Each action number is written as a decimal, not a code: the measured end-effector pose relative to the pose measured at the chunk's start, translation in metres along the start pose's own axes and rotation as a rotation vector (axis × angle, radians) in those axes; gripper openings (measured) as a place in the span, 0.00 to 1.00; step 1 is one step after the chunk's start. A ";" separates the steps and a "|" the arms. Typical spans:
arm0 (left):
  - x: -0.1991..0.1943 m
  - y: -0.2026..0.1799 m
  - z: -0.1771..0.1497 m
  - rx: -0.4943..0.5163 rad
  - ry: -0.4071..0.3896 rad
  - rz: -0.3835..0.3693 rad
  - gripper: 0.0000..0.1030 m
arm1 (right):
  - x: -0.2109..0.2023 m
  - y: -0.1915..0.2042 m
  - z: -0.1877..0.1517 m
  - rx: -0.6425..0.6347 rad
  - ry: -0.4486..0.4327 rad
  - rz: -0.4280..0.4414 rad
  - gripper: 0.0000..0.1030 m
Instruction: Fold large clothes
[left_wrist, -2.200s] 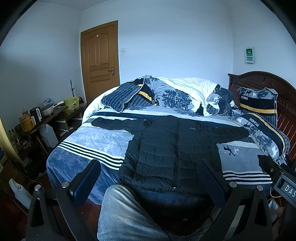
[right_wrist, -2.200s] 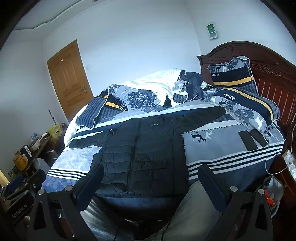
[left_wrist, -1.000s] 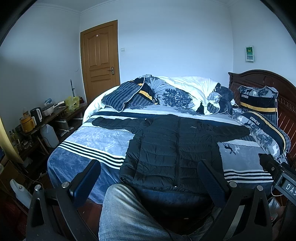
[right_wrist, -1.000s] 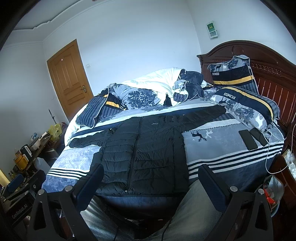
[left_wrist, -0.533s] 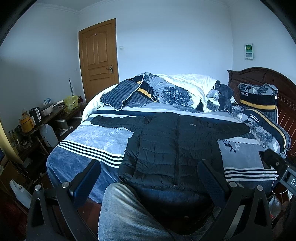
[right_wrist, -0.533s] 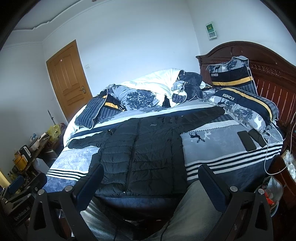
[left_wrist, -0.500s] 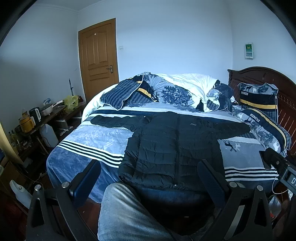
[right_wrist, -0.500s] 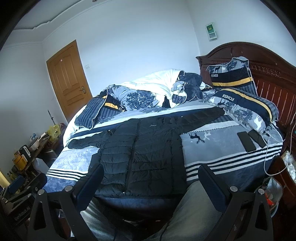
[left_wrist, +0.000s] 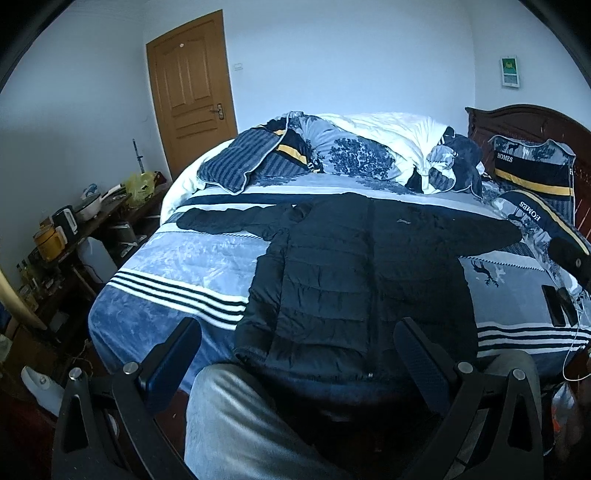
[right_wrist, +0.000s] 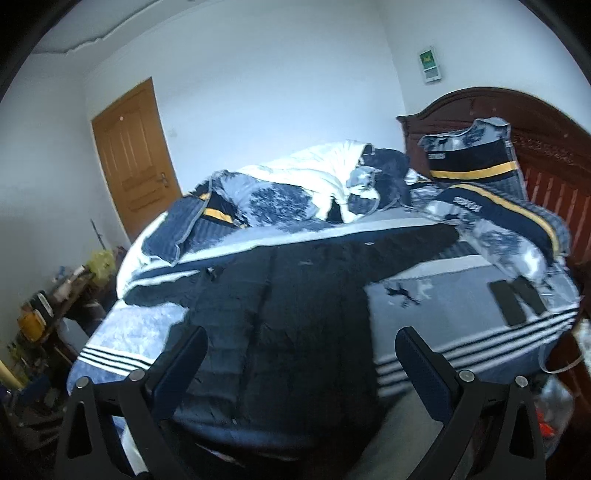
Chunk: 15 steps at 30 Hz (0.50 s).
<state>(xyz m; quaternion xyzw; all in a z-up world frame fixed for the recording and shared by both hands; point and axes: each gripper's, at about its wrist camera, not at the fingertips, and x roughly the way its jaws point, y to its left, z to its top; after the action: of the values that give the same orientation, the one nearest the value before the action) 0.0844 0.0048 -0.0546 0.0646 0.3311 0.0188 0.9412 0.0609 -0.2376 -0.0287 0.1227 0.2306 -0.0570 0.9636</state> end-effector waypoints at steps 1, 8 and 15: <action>0.007 -0.003 0.003 -0.011 0.014 -0.017 1.00 | 0.007 0.000 0.002 0.012 -0.001 0.025 1.00; 0.061 -0.033 0.039 -0.031 0.014 -0.075 1.00 | 0.058 -0.031 0.026 0.048 0.108 0.019 1.00; 0.119 -0.086 0.080 0.010 0.023 -0.158 1.00 | 0.120 -0.111 0.058 0.165 0.172 0.032 1.00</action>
<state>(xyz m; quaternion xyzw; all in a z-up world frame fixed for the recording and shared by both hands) 0.2265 -0.0799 -0.0777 0.0429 0.3462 -0.0562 0.9355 0.1742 -0.3663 -0.0573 0.2099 0.3049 -0.0497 0.9276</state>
